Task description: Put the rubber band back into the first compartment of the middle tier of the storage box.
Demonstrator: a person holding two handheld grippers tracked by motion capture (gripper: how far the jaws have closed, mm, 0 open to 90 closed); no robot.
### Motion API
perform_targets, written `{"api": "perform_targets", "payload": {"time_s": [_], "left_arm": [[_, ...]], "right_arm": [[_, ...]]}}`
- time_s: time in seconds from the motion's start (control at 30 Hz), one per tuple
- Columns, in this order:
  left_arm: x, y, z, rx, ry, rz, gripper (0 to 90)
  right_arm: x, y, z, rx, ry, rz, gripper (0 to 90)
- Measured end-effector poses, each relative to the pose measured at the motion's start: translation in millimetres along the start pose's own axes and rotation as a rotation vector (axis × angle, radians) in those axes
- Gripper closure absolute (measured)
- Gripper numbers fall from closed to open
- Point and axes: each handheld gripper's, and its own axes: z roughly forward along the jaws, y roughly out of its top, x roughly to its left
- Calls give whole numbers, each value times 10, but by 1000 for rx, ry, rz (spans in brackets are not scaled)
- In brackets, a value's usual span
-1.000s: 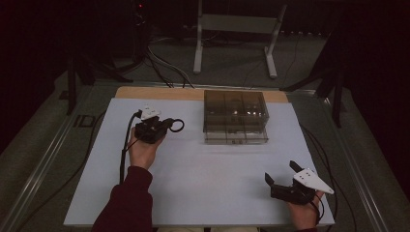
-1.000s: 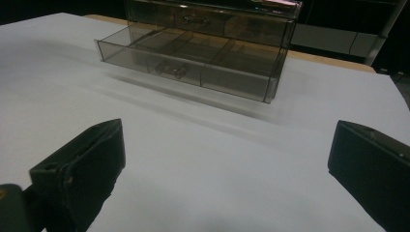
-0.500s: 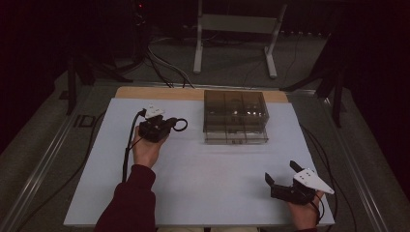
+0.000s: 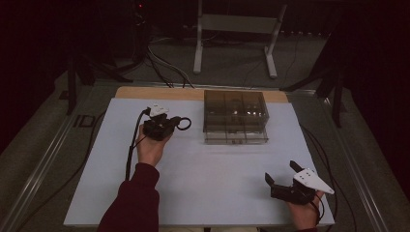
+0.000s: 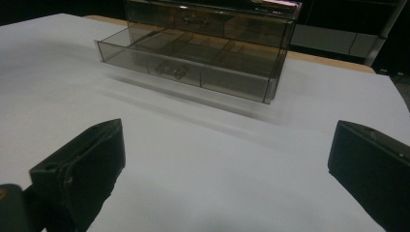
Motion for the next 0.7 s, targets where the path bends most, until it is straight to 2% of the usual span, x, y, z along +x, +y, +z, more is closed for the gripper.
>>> {"api": "perform_targets", "payload": {"time_s": [0.7], "left_arm": [[-111,34,151,7,-16,10,892]], "right_arm": [[-3,-1,2,1,1,0,2]]}}
